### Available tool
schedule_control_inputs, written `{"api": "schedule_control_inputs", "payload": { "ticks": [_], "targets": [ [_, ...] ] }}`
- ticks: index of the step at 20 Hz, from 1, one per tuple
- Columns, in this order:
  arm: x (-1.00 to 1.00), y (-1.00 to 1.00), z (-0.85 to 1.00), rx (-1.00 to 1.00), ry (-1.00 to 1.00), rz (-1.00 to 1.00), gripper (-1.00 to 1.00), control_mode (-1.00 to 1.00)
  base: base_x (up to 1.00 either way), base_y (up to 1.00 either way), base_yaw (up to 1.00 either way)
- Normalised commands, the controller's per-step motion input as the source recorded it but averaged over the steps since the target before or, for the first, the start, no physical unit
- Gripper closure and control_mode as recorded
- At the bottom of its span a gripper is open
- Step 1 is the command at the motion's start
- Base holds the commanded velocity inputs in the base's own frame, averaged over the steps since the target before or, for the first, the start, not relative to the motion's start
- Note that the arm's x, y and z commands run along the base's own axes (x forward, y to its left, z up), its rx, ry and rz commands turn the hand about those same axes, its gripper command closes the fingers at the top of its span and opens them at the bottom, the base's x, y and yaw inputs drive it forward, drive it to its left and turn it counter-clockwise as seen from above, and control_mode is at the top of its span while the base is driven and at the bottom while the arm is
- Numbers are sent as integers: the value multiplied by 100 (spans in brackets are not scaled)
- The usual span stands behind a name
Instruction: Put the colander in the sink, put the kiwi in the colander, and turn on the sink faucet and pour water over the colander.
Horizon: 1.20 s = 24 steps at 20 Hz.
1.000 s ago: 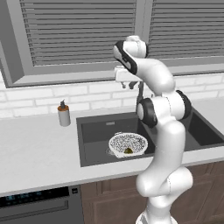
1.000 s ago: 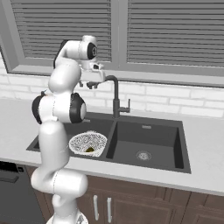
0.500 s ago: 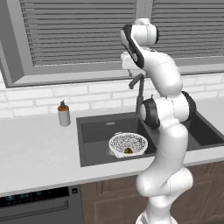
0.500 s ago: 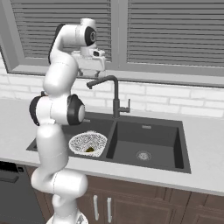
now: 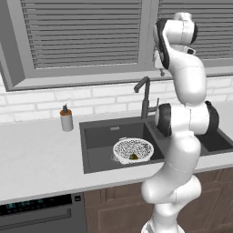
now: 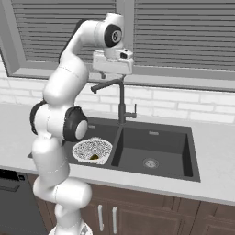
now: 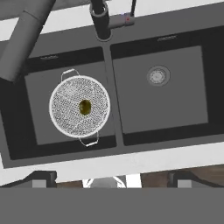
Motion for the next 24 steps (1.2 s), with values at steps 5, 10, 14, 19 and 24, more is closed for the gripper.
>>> {"api": "schedule_control_inputs", "payload": {
  "ticks": [5, 10, 14, 19, 24],
  "targets": [
    [-18, -74, -56, 1, -35, 7, -100, -100, 0, 0, 0],
    [23, -6, -77, 0, -58, 21, -100, -100, 0, 0, 0],
    [16, -12, -100, 0, -51, 19, -100, -100, 0, 0, 0],
    [-8, -13, -93, 0, -48, 13, -100, -100, 0, 0, 0],
    [4, -18, -58, 6, -37, 0, -100, -100, 0, 0, 0]
  ]
}}
